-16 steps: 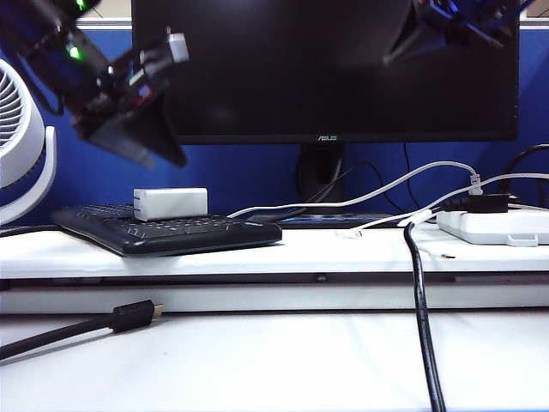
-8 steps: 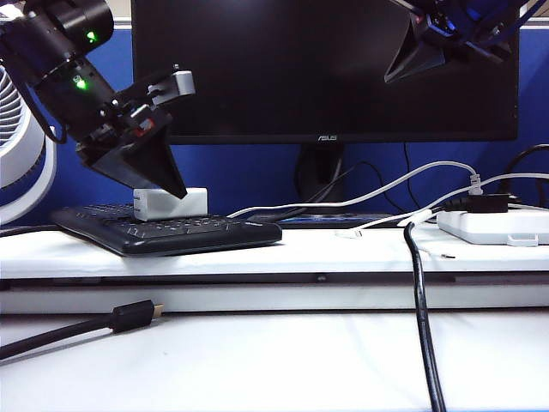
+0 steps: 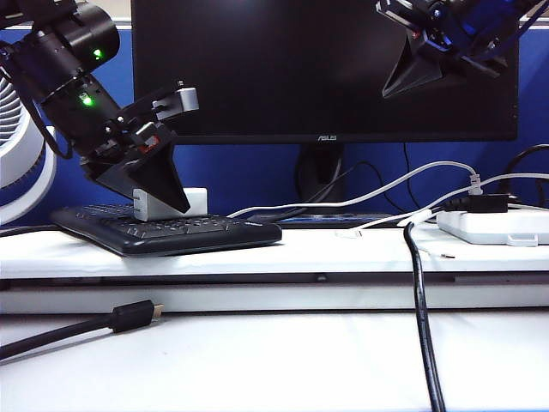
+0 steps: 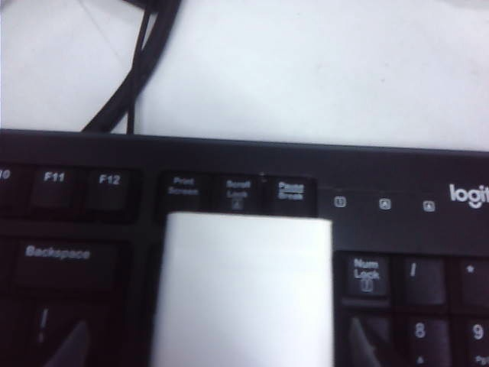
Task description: Pick up the Type-C charging cable and the charging base, insert one end of the Type-C charger into the corresponding slot on the base, and finally place the plugged-in charger back on the table.
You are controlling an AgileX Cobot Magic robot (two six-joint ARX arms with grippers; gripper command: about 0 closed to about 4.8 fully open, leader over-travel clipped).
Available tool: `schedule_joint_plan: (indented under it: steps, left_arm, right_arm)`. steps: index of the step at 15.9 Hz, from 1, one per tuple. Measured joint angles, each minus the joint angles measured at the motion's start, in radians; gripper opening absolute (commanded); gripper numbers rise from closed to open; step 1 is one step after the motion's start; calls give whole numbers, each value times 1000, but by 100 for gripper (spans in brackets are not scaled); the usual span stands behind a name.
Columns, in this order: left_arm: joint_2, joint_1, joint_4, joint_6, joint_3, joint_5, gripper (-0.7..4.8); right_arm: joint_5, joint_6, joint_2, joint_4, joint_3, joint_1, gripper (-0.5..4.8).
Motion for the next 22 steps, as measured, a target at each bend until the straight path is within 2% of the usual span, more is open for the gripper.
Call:
schedule_joint_plan:
  steps: [1,2,3,6,8,9,10,11,12,15,16,19,22]
  left_arm:
    - [0,-8,2,0,0,0,408]
    - [0,-13,5,0,0,0,316]
    - [0,-21,8,0,0,2,258]
    - [0,-25,12,0,0,12,168]
    - [0,-25,15,0,0,15,150]
    - [0,-25,16,0,0,16,150]
    - [0,-25,15,-1,1,17,150]
    - [2,-25,11,-16,10,17,150]
    - [2,-25,6,-30,23,17,151]
    - [0,-25,8,-69,103,18,151]
    - [0,-25,4,-91,130,19,151]
    - [-1,-25,14,-175,224,69,151]
    - [0,-25,10,-212,268,83,151]
  right_arm:
    - [0,0,0,0,0,0,-1]
    - [0,0,0,0,0,0,-1]
    - [0,0,0,0,0,0,-1]
    - [14,0,10,2,0,0,-1]
    - [15,0,29,2,0,0,1]
    - [15,0,40,14,0,0,47]
    - [15,0,46,27,0,0,165]
    - [15,-3,50,36,0,0,328]
    - [15,-5,59,48,0,0,355]
    - [-3,-75,108,24,35,0,349]
    - [-3,-113,130,-6,62,3,328]
    - [-1,-226,250,-240,223,12,324]
    - [0,-289,339,-410,346,19,324]
